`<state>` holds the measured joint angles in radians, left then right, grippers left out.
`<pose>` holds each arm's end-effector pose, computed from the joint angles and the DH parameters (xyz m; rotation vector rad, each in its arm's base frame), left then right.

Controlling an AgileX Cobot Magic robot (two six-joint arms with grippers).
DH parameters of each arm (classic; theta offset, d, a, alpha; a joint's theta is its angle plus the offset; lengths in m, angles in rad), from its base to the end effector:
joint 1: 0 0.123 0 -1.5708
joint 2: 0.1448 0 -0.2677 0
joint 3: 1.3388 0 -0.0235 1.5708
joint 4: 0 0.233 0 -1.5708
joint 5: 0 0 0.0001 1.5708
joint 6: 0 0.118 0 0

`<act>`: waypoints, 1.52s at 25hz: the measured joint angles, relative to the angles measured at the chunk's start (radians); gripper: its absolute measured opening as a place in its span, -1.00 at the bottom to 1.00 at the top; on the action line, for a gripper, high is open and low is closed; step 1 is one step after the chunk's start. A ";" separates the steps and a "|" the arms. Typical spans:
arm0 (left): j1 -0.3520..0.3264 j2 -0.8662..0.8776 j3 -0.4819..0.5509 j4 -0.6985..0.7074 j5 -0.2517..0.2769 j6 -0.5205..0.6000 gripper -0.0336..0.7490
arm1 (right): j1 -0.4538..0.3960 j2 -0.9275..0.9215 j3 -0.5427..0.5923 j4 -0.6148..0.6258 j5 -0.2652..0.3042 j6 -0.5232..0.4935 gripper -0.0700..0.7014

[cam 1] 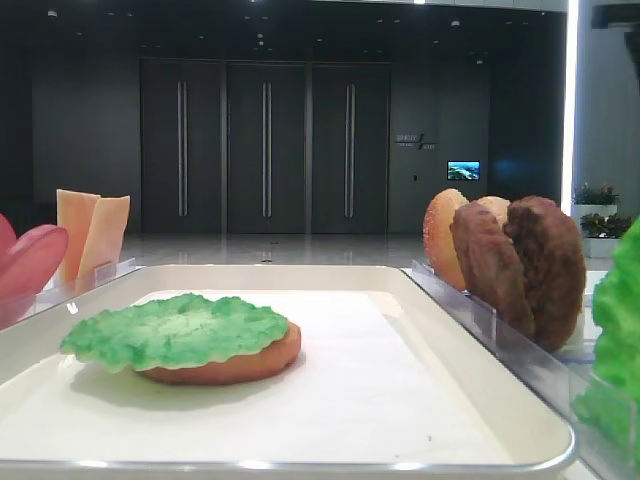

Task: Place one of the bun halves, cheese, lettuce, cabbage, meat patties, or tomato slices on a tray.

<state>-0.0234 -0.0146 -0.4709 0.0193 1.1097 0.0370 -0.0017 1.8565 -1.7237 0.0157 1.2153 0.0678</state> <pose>0.0190 0.0016 0.2433 0.0623 2.1069 0.0315 0.3814 0.0011 0.2667 0.1029 2.8303 0.0366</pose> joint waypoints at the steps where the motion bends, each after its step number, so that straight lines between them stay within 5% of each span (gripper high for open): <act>1: 0.000 0.000 0.000 0.000 0.000 0.000 -0.92 | -0.038 -0.011 0.000 0.004 0.000 -0.013 0.23; 7: 0.000 0.000 0.000 0.000 0.000 0.000 -0.92 | -0.136 -0.150 0.147 -0.025 -0.003 -0.052 0.22; 15: 0.000 0.000 0.000 0.000 0.000 0.000 -0.92 | -0.138 -0.598 0.726 -0.016 0.008 -0.068 0.17; 19: 0.000 0.000 0.000 0.000 0.000 0.000 -0.92 | -0.138 -0.843 0.909 -0.016 0.012 -0.068 0.15; 29: 0.000 0.000 0.000 0.000 0.000 0.000 -0.92 | -0.138 -1.365 1.137 0.027 0.013 -0.103 0.14; 38: 0.000 0.000 0.000 0.000 0.000 0.000 -0.92 | -0.138 -1.520 1.212 0.096 -0.062 -0.170 0.14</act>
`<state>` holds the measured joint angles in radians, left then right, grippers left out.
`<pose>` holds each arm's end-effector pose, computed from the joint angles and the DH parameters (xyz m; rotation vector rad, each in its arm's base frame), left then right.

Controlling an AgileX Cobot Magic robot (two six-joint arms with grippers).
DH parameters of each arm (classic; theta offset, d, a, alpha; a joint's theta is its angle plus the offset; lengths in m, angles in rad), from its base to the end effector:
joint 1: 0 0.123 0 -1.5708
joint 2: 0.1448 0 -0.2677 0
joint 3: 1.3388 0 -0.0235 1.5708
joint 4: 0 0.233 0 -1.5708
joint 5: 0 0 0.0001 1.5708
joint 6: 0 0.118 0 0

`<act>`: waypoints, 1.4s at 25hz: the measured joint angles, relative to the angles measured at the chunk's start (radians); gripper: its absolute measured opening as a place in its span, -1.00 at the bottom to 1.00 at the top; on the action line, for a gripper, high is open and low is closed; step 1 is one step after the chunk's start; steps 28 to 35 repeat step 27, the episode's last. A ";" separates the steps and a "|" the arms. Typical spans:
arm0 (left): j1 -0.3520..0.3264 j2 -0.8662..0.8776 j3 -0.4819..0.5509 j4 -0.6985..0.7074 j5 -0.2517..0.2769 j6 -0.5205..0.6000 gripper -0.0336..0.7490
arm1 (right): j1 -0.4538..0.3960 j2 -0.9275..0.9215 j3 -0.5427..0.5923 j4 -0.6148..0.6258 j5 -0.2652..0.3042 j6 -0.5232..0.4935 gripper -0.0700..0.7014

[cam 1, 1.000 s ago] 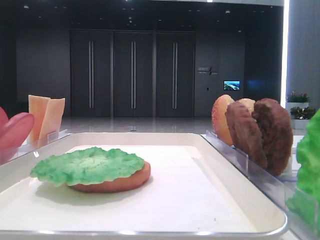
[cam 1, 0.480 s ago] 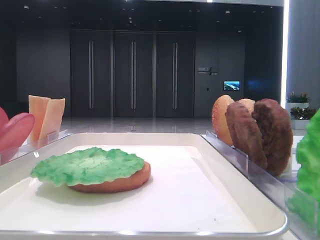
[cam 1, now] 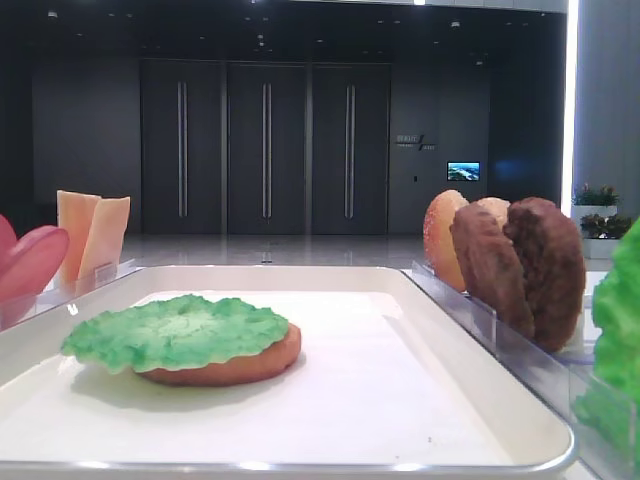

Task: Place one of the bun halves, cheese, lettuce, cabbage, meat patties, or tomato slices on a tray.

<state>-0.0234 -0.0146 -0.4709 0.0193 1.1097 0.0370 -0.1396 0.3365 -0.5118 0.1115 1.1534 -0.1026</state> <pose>0.0190 0.0016 0.2433 0.0623 2.1069 0.0315 0.0567 0.0042 0.2389 0.0566 2.4528 0.0389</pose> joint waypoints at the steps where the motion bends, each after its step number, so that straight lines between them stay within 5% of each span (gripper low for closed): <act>1: 0.000 0.000 0.000 0.000 0.000 0.000 -0.92 | 0.000 -0.019 0.002 0.000 -0.005 0.000 0.14; 11: 0.000 0.000 0.000 0.000 0.000 0.000 -0.92 | 0.000 -0.331 0.005 0.010 -0.014 -0.010 0.09; 35: 0.000 0.000 0.000 0.000 0.000 0.000 -0.92 | 0.000 -0.345 0.005 -0.008 -0.014 0.012 0.03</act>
